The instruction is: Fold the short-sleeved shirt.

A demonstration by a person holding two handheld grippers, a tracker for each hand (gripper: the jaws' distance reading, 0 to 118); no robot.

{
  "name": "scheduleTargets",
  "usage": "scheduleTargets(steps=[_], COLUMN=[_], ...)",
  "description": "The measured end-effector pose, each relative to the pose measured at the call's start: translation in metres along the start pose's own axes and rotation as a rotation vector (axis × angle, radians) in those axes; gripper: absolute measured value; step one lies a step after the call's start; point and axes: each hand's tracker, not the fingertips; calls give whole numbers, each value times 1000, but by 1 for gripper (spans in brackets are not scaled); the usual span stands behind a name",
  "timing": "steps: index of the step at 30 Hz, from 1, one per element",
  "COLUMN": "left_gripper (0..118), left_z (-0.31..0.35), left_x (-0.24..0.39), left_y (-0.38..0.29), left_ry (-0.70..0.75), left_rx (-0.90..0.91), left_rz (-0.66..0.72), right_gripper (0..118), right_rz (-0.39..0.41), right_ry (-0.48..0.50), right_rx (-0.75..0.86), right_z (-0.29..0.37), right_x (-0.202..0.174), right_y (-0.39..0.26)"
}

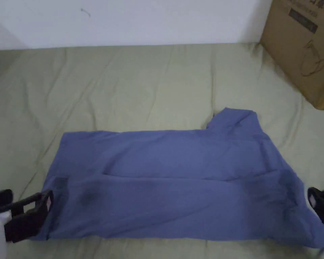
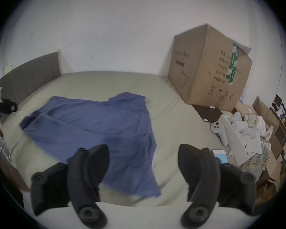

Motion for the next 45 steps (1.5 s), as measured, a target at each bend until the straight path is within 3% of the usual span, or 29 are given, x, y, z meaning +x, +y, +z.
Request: scheduleTargets(steps=[1,2,3,4,6,11,12,14,15,17,19,20,22,26,28,29,30,31,32,33,34,36,38,39,40,41,42,45], left_gripper=[1,1,1,0,0,2,26,112,114,97,59,50,3,3,3,3,3,3,3,3,3,3,3,3,3,3,3,3], left_z=[13,21,33,39,39,-9,-25,-60,-71,-93,-102,-101,-98,-81,-65,-61,-57,-53,-52,-50,-48,-60,-61,-60,-58,-57,-53,-22], left_x=[7,12,14,15,15,-22,-29,-43,-46,-52,-44,-43,-41,-38,-34,-35,-36,-25,-23,-20,-21,-45,-45,-40,-41,-42,-44,-25], left_y=[-10,-20,-30,-38,-55,-61,-57,-54,-49,-44,-61,-63,-65,-61,-53,-52,-51,-50,-50,-50,-45,-45,-45,-51,-51,-50,-47,-38], left_ry=[9,24,41,29,31,44,53,72,59,57,34,63,55,1,-2,-9,-13,-14,-13,-12,56,58,22,23,20,17,11,-10], left_rx=[-10,-12,2,-8,-35,-98,-99,-172,-164,-277,-315,-282,-257,-257,-240,-232,-227,-224,-224,-226,-202,-213,-236,-237,-239,-239,-239,-214], left_rz=[0,-2,28,49,77,130,144,128,150,186,243,231,220,243,236,240,243,244,244,244,150,144,176,168,158,155,156,146], right_gripper=[45,17,6,5,2,2,2,2,2,2,2,2,2,2,6,25,73,102,104,103,102,97,89,78,53,18,7,7], right_rz=[23,40,39,25,-69,-9,-2,-6,-14,-31,-31,-29,-32,-64,-7,1,-9,-43,-73,-94,-122,-150,-181,-173,-120,-112,-151,-122], right_ry=[5,8,5,-3,89,152,163,179,183,189,177,172,155,95,46,0,15,13,1,-12,-14,17,53,53,68,71,87,122], right_rx=[16,23,16,17,8,-30,-36,-54,-61,-65,-55,-53,-64,-147,-177,-177,-186,-200,-246,-304,-367,-484,-428,-392,-367,-339,-302,-286], right_z=[18,33,45,55,74,87,85,82,81,79,78,77,68,32,2,-13,-31,-49,-64,-72,-91,-118,-114,-110,-90,-82,-71,-33], right_x=[-8,-16,-25,-33,-44,-70,-72,-75,-76,-73,-71,-68,-61,-41,-29,-22,-15,-5,0,3,11,20,23,25,20,20,20,9], right_y=[-8,-16,-24,-28,-39,-50,-50,-49,-47,-47,-45,-44,-44,-43,-42,-41,-41,-43,-43,-46,-51,-70,-77,-76,-66,-64,-62,-43])
